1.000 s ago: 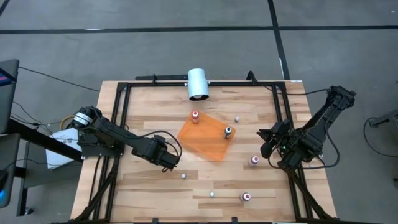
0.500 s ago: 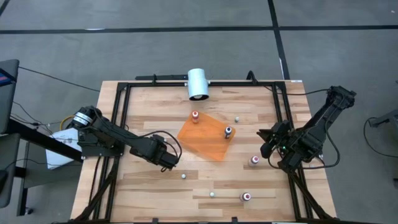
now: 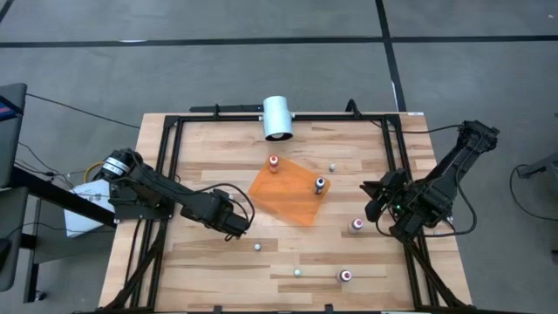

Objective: Pick & Place food coloring
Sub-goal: Put the large green food coloring bottle into the bin

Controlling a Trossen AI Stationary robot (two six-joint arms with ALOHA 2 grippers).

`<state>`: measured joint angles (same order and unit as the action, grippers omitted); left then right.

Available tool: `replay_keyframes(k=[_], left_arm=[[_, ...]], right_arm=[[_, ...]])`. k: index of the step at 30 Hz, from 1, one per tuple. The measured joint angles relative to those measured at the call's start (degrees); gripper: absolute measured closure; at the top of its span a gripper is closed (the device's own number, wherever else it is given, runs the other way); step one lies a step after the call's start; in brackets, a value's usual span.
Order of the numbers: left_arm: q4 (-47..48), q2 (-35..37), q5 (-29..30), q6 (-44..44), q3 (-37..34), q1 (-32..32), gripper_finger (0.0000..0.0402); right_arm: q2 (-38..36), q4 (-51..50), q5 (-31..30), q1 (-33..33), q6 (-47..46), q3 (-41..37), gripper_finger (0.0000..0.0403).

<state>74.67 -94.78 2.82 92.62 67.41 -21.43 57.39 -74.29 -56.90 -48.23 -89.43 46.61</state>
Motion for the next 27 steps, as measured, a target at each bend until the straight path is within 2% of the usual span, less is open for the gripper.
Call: replay_keyframes(k=[10,20,27], left_arm=[[0.0,0.0,0.7,0.0,-0.2,0.0,0.0238],[1.0,0.0,1.0,-0.2,-0.1,0.0,0.026],[4.8,0.0,1.0,-5.2,3.6,0.4,0.0275]], right_arm=[[0.0,0.0,0.0,0.0,0.0,0.0,0.0346],[0.0,0.0,0.0,0.0,0.0,0.0,0.0346],[0.0,0.0,0.0,0.0,0.0,0.0,0.0346]])
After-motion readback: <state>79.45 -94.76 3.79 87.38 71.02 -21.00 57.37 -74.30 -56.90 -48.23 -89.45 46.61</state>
